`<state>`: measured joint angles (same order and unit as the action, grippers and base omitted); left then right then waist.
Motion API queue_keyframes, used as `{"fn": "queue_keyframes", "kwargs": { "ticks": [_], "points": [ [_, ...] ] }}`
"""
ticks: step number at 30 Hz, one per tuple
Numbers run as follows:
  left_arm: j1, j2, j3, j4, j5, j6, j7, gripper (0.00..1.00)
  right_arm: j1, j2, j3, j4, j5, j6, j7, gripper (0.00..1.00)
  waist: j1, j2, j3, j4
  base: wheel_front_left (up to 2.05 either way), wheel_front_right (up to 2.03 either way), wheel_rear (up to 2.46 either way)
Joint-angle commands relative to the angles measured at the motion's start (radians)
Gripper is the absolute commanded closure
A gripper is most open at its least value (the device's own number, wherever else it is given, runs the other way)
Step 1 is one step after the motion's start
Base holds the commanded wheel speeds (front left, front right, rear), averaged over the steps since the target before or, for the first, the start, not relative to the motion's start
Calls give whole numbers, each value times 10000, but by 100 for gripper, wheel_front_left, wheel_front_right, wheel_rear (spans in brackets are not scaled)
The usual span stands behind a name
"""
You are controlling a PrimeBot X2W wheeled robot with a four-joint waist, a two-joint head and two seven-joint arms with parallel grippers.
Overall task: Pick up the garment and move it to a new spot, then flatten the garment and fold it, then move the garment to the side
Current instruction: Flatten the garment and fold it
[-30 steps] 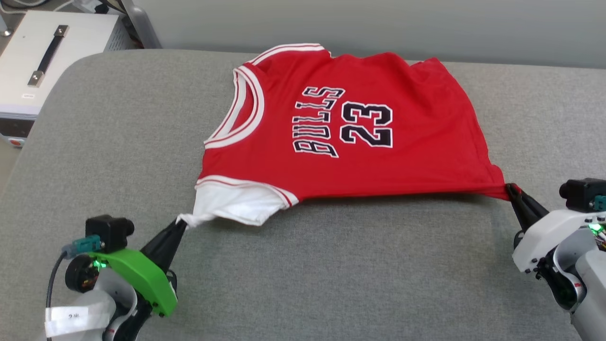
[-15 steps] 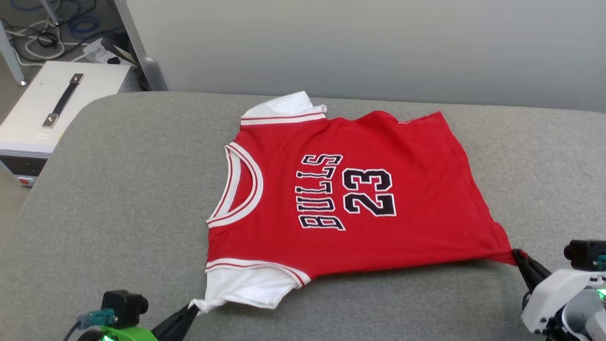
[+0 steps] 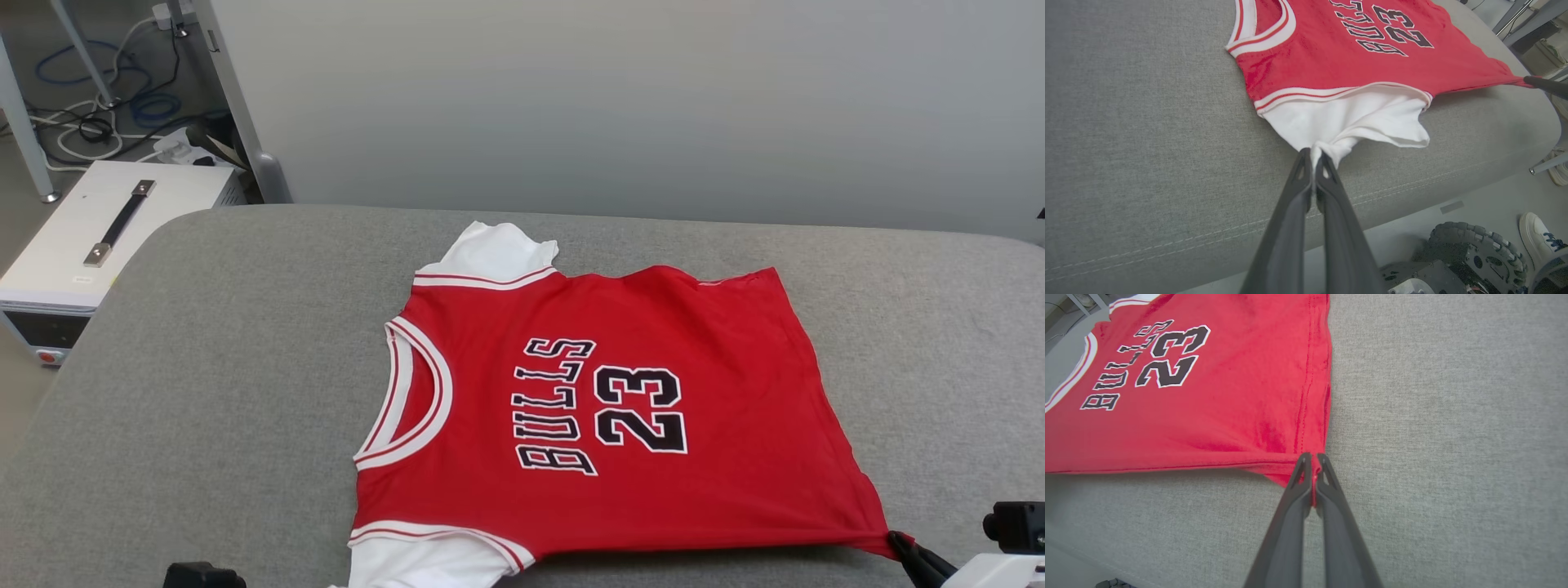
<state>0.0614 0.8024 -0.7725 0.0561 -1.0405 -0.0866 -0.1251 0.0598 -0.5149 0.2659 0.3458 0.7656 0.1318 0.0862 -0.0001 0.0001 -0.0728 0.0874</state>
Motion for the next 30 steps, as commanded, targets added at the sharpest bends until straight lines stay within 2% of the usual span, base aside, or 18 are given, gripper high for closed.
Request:
{"fn": "queue_keyframes", "kwargs": {
  "ticks": [1, 7, 15, 22, 30],
  "points": [
    [29, 165, 174, -115, -12, 124, -191, 100, 210, 16, -247, -290, -97, -11, 145, 100, 1, -1, 55, 11, 0, 0, 0],
    [-609, 341, 551, -496, 232, 233, -356, 100, 291, 243, -1121, -1408, -532, -11, 807, 100, 1, -1, 485, 80, 0, 0, 0],
    [-2272, 279, 771, -371, 591, 111, 230, 100, -748, 469, -1648, -2370, -1332, -11, 1874, 100, 1, -1, 1499, 78, 0, 0, 0],
    [-3778, -72, 663, 311, 961, -123, 738, 100, -2108, 683, -1771, -2287, -1995, -11, 2589, 100, 1, -1, 2443, 23, 0, 0, 0],
    [-5064, -593, 413, 1514, 1240, -331, 819, 100, -3361, 834, -1594, -1770, -2570, -11, 3067, 100, 1, -1, 3297, -22, 0, 0, 0]
  ]
}}
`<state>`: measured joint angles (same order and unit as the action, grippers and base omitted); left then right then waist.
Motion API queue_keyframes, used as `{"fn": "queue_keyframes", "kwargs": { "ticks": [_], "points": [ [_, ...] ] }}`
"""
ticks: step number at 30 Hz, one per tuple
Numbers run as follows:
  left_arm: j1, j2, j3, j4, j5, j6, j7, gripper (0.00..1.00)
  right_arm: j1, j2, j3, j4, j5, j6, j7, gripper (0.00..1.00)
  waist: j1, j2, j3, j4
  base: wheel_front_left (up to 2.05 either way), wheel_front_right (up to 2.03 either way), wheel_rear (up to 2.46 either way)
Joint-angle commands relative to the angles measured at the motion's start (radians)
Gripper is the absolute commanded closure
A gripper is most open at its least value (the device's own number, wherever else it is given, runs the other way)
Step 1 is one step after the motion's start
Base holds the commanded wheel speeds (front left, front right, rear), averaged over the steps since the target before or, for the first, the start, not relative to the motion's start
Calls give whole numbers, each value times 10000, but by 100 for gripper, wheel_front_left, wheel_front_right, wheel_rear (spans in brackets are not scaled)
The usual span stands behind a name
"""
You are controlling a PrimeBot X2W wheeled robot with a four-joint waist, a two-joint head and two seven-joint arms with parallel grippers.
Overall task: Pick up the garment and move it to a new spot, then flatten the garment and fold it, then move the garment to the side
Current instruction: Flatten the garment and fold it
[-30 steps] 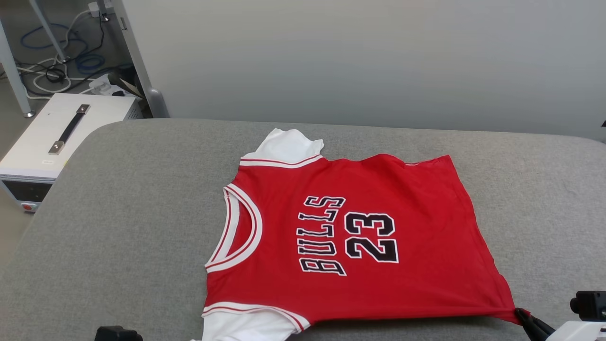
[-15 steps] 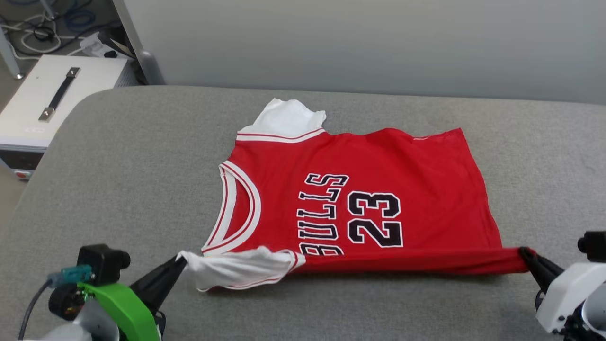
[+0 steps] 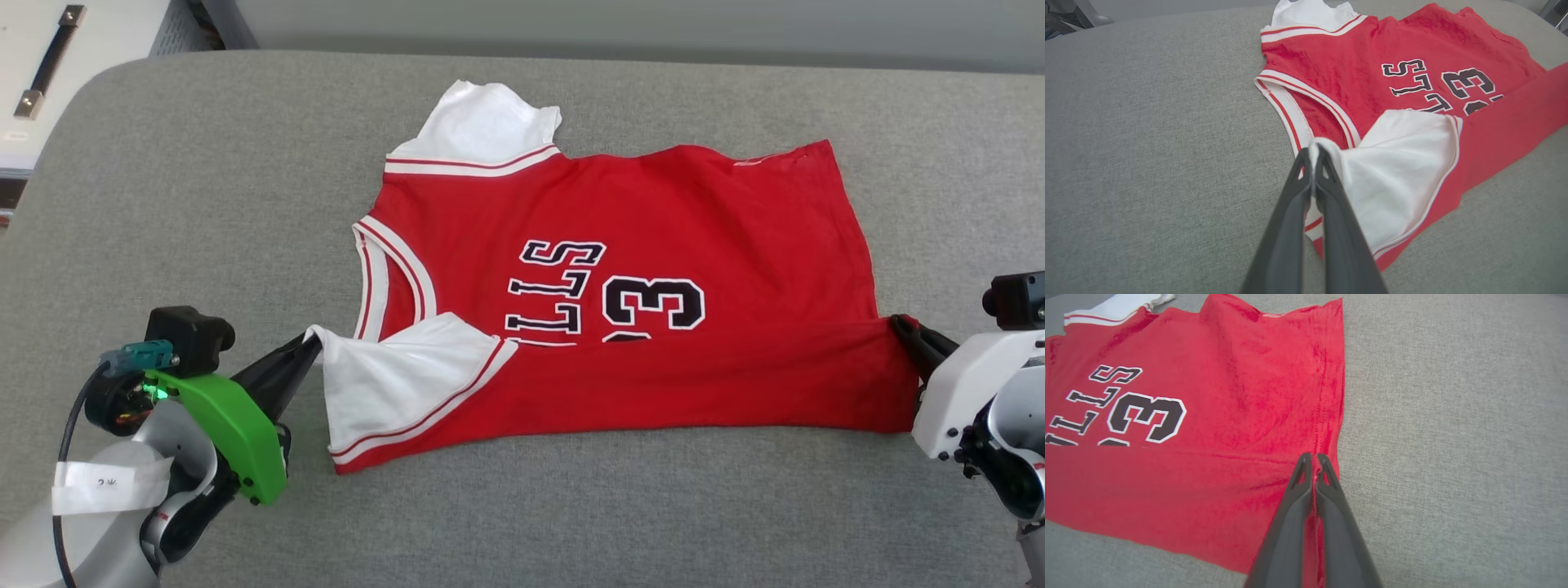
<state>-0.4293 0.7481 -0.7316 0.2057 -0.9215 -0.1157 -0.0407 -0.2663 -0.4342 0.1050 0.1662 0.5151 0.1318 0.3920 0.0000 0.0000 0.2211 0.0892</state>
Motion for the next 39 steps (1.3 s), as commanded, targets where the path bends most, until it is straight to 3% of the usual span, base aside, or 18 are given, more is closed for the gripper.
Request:
{"fn": "queue_keyframes", "kwargs": {
  "ticks": [1, 13, 14, 15, 16, 22, 28, 35, 39],
  "points": [
    [-296, -126, -67, 184, 82, -60, -21, 100, -234, 24, 67, 129, -116, -11, 43, 100, 0, 0, 440, -41, 0, 0, 0],
    [-1454, -960, -872, 2135, 547, -142, -527, 100, -954, 50, 399, 1035, -436, -11, 279, 100, 0, 0, 860, -5, 0, 0, 0],
    [-1506, -1051, -958, 2328, 564, -143, -530, 63, -980, 82, 409, 1114, -421, -11, 291, 89, 0, 0, 854, 0, 0, 0, 0],
    [-1554, -1116, -1024, 2459, 604, -144, -580, 11, -1002, 114, 393, 1148, -417, -11, 245, 38, 0, 0, 840, 6, 0, 0, 0],
    [-1603, -1192, -1094, 2616, 622, -145, -633, 0, -1039, 151, 350, 1195, -430, -11, 142, 0, 0, 0, 812, 13, 0, 0, 0],
    [-1650, -1591, -1077, 3333, 354, -147, -1159, 0, -1042, 212, 488, 1302, -456, -11, -392, 0, 0, 0, 327, 49, 0, 0, 0],
    [-1094, -1831, -270, 3221, -462, -51, -1924, 0, -699, 404, 483, 969, -656, -11, -711, 0, 0, 0, -346, -9, 0, 0, 0],
    [171, -1666, 23, 2190, -858, 748, -1993, 0, 203, 854, 26, 217, -1020, -11, -295, 0, 0, 0, -837, 38, 0, 0, 0],
    [728, -1433, -35, 1443, -1040, 1384, -1492, 0, 805, 1194, -427, -360, -1271, -11, 474, 0, 0, 0, -921, 58, 0, 0, 0]
  ]
}}
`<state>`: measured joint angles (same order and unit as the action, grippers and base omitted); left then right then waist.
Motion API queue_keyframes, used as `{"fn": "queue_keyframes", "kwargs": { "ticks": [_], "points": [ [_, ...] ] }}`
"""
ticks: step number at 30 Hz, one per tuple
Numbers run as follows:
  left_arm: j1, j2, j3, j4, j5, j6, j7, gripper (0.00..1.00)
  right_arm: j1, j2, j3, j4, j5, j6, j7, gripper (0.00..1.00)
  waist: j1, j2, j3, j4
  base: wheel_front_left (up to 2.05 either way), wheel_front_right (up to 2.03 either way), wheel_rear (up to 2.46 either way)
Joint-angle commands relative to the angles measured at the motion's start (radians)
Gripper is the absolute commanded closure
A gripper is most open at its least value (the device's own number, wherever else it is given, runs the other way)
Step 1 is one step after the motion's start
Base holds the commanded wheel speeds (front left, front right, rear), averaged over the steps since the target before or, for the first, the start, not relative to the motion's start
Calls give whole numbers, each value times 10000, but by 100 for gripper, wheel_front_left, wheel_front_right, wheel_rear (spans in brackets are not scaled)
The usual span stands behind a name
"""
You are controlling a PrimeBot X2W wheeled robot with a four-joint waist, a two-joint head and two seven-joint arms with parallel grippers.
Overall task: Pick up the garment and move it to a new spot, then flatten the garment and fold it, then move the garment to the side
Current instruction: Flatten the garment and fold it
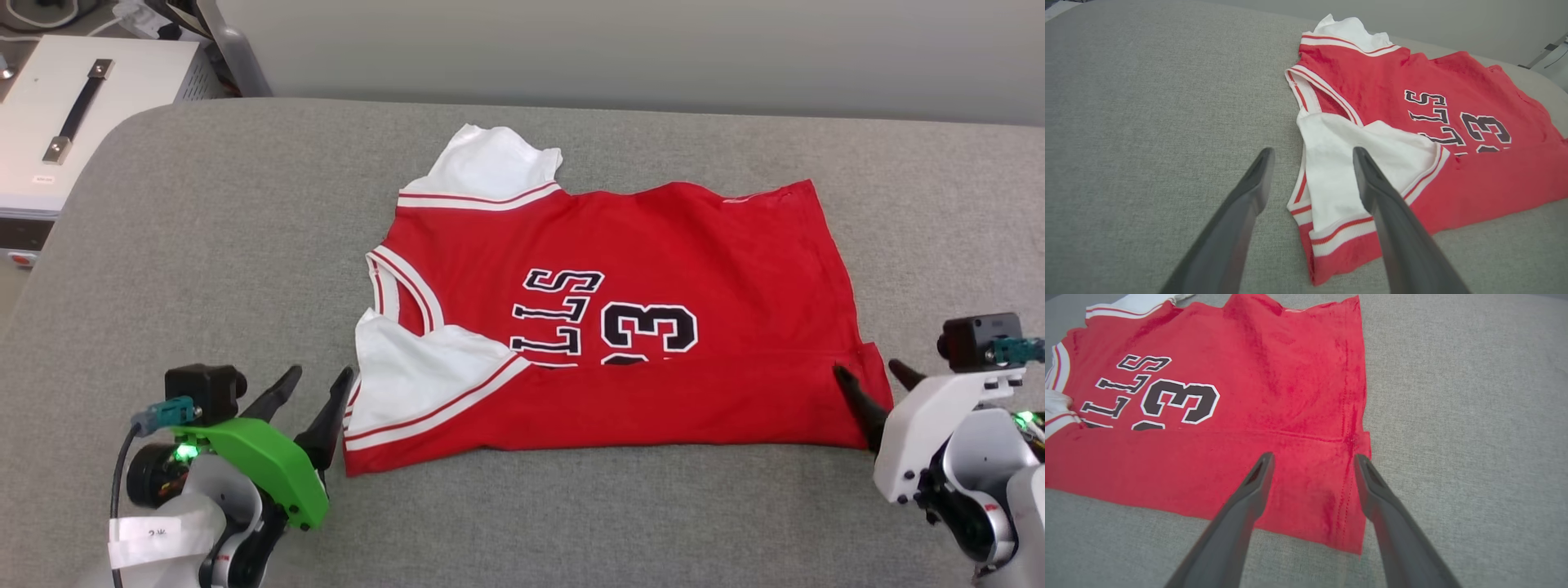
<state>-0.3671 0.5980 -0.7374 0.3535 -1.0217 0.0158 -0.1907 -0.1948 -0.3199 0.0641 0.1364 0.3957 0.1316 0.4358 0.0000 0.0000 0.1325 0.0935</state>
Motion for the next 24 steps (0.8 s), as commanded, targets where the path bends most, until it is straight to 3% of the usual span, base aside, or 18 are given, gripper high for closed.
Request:
{"fn": "queue_keyframes", "kwargs": {
  "ticks": [1, 7, 12, 18, 24],
  "points": [
    [240, 147, 33, -227, -63, 311, 115, 0, 236, 142, -118, -283, -175, -9, 238, 0, 0, 0, -40, 8, 0, 0, 0],
    [994, 370, -154, -1293, -329, 1363, 998, 0, 820, 711, -749, -1414, -641, -9, 1155, 0, 0, 0, 94, -56, 0, 0, 0],
    [1219, 478, -324, -1722, -381, 1839, 1508, 0, 1056, 972, -997, -2117, -882, -9, 1564, 0, 0, 0, 328, -130, 0, 0, 0],
    [864, 588, -522, -1490, -149, 2300, 2111, 0, 1112, 1133, -1037, -2613, -1082, -9, 1997, 0, 0, 0, 891, -246, 0, 0, 0],
    [562, 510, -581, -1048, -88, 2355, 2329, 0, 990, 1215, -947, -2628, -1141, -9, 1914, 0, 0, 0, 1224, -335, 0, 0, 0]
  ]
}}
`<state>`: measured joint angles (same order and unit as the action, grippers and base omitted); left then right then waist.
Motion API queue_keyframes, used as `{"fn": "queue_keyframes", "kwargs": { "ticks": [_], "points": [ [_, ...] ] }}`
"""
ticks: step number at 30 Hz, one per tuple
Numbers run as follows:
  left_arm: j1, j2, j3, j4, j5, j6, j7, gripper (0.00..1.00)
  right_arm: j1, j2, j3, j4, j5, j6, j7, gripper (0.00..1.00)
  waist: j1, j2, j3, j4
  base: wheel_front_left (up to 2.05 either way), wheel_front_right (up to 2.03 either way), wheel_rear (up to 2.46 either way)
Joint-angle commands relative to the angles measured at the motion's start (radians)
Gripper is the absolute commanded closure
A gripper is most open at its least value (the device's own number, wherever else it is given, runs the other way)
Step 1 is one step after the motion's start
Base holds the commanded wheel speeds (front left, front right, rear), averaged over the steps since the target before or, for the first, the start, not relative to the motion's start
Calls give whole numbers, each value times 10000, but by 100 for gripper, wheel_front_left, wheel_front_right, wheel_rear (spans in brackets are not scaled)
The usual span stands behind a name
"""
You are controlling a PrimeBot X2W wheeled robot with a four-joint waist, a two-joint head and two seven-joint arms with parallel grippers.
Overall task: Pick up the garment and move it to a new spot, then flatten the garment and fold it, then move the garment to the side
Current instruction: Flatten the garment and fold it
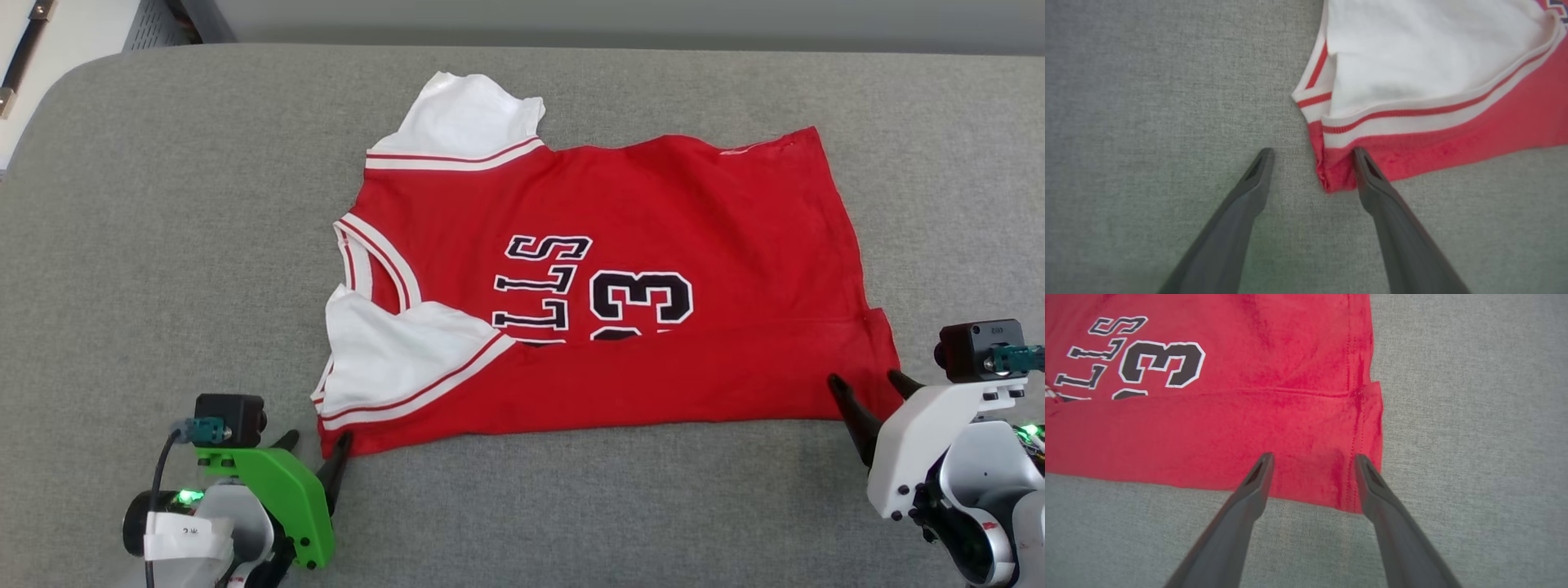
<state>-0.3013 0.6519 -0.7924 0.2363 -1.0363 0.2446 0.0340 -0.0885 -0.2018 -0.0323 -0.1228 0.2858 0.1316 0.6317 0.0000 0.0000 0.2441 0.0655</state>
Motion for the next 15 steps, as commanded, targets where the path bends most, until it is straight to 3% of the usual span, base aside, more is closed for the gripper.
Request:
{"fn": "queue_keyframes", "kwargs": {
  "ticks": [1, 5, 6, 7, 8, 15],
  "points": [
    [-129, -34, -83, 191, 88, 62, 147, 0, -89, 37, 29, -25, -47, -9, -58, 0, 0, 0, 151, -66, 0, 0, 0],
    [-198, -115, -352, 501, 79, -12, 616, 0, -156, 43, 42, 33, -104, -9, -86, 0, 0, 0, 278, -100, 0, 0, 0],
    [-191, -152, -454, 565, 6, -113, 842, 22, -168, 41, 37, 58, -128, -9, -91, 0, 0, 0, 289, -100, 0, 0, 0],
    [-190, -184, -499, 601, -64, -186, 977, 65, -176, 39, 23, 83, -149, -9, -90, 0, 0, 0, 290, -95, 0, 0, 0],
    [-194, -228, -518, 629, -152, -269, 1077, 100, -182, 28, -7, 118, -188, -9, -90, 0, 0, 0, 278, -79, 0, 0, 0],
    [-105, -305, -273, 315, -543, -623, 879, 100, -204, -179, -250, 433, -502, -9, -60, 0, 0, 0, -54, 161, 0, 0, 0]
  ]
}}
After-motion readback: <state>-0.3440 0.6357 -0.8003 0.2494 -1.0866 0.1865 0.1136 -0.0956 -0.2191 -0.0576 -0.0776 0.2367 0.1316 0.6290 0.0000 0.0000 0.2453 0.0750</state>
